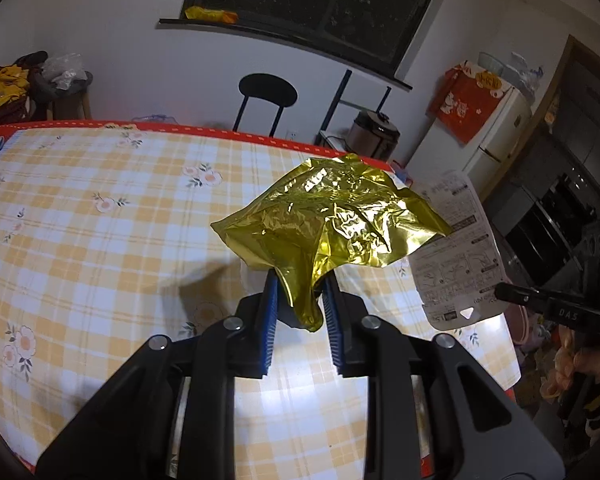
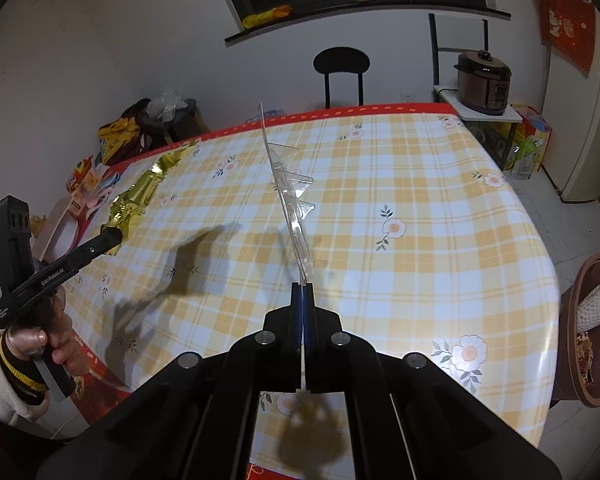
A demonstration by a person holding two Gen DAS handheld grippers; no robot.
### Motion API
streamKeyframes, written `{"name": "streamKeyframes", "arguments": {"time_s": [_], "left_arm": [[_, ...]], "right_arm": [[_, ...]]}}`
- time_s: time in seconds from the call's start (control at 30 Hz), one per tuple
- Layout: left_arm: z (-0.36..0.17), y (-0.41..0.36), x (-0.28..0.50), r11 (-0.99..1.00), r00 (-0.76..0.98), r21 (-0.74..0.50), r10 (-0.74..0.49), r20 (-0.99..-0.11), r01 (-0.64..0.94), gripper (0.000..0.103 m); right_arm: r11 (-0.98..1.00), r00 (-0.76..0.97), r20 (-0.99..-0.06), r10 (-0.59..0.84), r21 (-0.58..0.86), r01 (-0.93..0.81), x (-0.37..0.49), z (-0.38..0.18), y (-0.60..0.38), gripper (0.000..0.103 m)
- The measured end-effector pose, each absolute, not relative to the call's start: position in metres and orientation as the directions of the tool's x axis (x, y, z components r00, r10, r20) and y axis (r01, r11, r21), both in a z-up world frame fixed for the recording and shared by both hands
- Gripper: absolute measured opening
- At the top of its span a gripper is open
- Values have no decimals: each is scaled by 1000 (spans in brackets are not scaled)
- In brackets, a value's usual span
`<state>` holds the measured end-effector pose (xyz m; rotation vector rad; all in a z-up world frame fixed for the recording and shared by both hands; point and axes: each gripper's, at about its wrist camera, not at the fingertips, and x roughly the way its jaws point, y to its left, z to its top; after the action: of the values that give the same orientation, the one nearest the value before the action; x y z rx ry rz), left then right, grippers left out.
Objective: Collect trash
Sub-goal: 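Grasp the gold foil wrapper with the left gripper and lift it, then carry the flowered tray over the brown bin and open the right gripper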
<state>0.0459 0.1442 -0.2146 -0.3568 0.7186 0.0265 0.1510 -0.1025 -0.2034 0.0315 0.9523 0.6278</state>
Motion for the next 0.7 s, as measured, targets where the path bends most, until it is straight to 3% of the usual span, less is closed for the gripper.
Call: {"name": "streamKeyframes", "arguments": {"time_s": [0.33,0.7], "left_arm": [[-186,130,45,954,775,-270,-73,-628,-129,25],[-168,85,67,959,788,-277,-132,-602,-51,25]], "right_arm": [[856,516,-699,496,296,-423,148,-177,-154,3],[922,633,-671,387,297,-249,150,-168,-258,3]]}}
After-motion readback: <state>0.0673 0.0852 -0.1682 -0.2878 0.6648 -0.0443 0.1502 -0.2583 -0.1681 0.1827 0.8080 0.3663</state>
